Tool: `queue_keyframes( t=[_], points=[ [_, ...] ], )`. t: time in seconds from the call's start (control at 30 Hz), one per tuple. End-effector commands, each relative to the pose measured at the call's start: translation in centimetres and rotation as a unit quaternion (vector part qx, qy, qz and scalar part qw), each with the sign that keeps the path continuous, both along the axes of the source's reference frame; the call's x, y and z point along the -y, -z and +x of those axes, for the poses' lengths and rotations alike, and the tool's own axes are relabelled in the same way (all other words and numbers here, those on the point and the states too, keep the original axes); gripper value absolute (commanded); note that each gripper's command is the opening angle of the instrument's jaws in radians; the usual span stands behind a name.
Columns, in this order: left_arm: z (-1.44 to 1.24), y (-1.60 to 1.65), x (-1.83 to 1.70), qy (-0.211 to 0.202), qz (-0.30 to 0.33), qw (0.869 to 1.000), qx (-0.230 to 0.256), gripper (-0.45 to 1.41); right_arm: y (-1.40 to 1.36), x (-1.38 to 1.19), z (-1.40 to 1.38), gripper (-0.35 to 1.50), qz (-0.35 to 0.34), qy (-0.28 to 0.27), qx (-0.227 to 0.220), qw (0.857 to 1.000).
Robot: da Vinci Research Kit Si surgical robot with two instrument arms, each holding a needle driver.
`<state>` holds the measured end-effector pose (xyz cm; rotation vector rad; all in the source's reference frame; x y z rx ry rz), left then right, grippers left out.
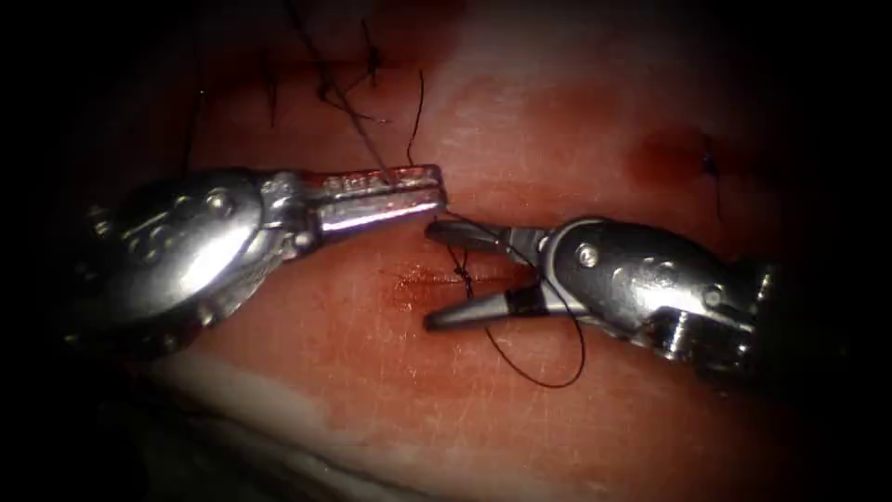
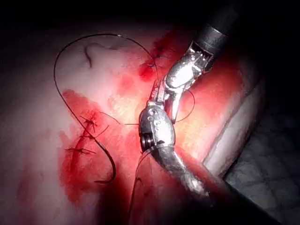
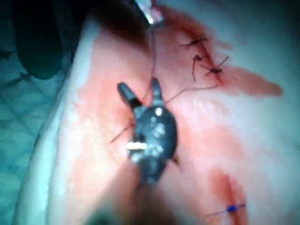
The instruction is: Wound Closure
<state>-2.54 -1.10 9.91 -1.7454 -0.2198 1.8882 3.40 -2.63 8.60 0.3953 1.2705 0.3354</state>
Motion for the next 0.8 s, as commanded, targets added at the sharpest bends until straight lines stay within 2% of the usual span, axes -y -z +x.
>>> queue_keyframes(
  t=[0.03,0.2,0.53,0.67,0.8],
  points=[
    [-0.04,-0.13,0.0,0.001,0.0,1.0,0.0,-0.45,-0.06,0.06,0.08,0.49,0.004,0.003,-0.006,1.0],
    [-0.02,-0.47,-0.13,0.007,-0.01,1.0,-0.008,-0.45,-0.02,0.05,0.08,0.48,0.014,0.007,-0.027,1.0],
    [0.01,-1.13,0.0,0.001,-0.009,1.0,-0.024,-0.45,0.07,-0.05,0.06,0.44,0.033,-0.017,-0.068,0.997],
    [0.01,-1.29,0.13,0.0,-0.009,0.999,-0.032,-0.45,-0.01,-0.1,0.04,0.38,0.066,-0.058,-0.104,0.991],
    [0.02,-1.38,0.31,-0.003,-0.006,0.999,-0.037,-0.45,-0.1,-0.15,0.05,0.36,0.08,-0.096,-0.101,0.987]
  ],
)
